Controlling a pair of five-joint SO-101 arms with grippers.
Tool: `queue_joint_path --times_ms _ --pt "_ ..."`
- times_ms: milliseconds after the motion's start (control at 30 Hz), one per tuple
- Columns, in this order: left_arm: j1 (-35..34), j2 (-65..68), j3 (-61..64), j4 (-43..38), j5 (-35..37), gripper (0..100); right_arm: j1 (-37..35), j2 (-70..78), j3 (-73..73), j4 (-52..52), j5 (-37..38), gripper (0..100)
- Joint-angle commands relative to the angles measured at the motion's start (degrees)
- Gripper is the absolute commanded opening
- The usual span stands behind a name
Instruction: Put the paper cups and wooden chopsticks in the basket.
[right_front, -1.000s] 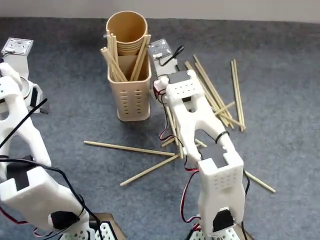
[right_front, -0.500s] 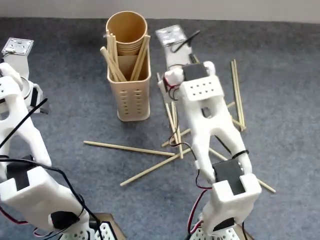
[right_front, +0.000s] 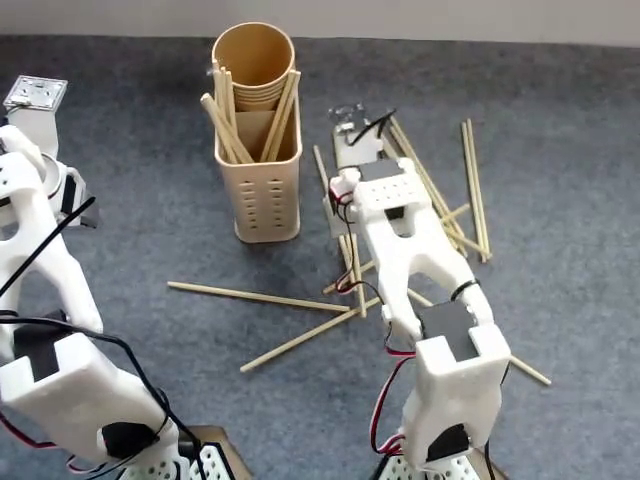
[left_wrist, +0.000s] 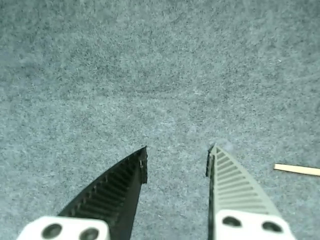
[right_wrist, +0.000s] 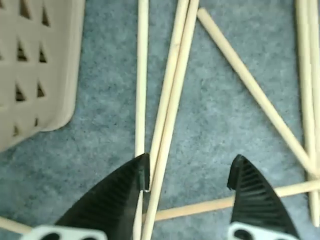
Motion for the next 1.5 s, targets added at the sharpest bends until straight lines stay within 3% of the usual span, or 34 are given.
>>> queue_joint_path --times_ms 0,267,333,433,533,933,1167,1467 --pt "0.66 -2.68 -0.22 -0.53 -0.79 22 -0.04 1.27 0.84 -1.10 -0.18 25.6" --pt "0.40 -2.68 -0.22 -0.44 -0.79 22 -0.13 11.38 0.48 -0.84 0.00 25.4" --pt "0.40 -2.68 -0.22 -0.44 -0.79 22 -0.04 11.38 -0.66 0.22 0.00 19.0" --pt "0.40 -2.68 -0.22 -0.44 -0.79 22 0.57 10.68 -1.89 2.51 0.00 0.0" --pt "0.40 -2.68 -0.22 -0.44 -0.79 22 1.98 8.92 -2.24 4.00 0.09 0.7" --pt "0.66 -2.68 -0.22 -0.53 -0.79 22 5.14 -25.45 -2.24 3.12 0.00 0.5" --pt "0.75 -2.68 -0.22 -0.53 -0.79 22 -0.84 -41.63 -2.15 -11.38 0.00 0.5" --pt "0.84 -2.68 2.33 -0.62 -0.88 22 -11.56 -38.20 -2.24 -37.76 0.09 0.5"
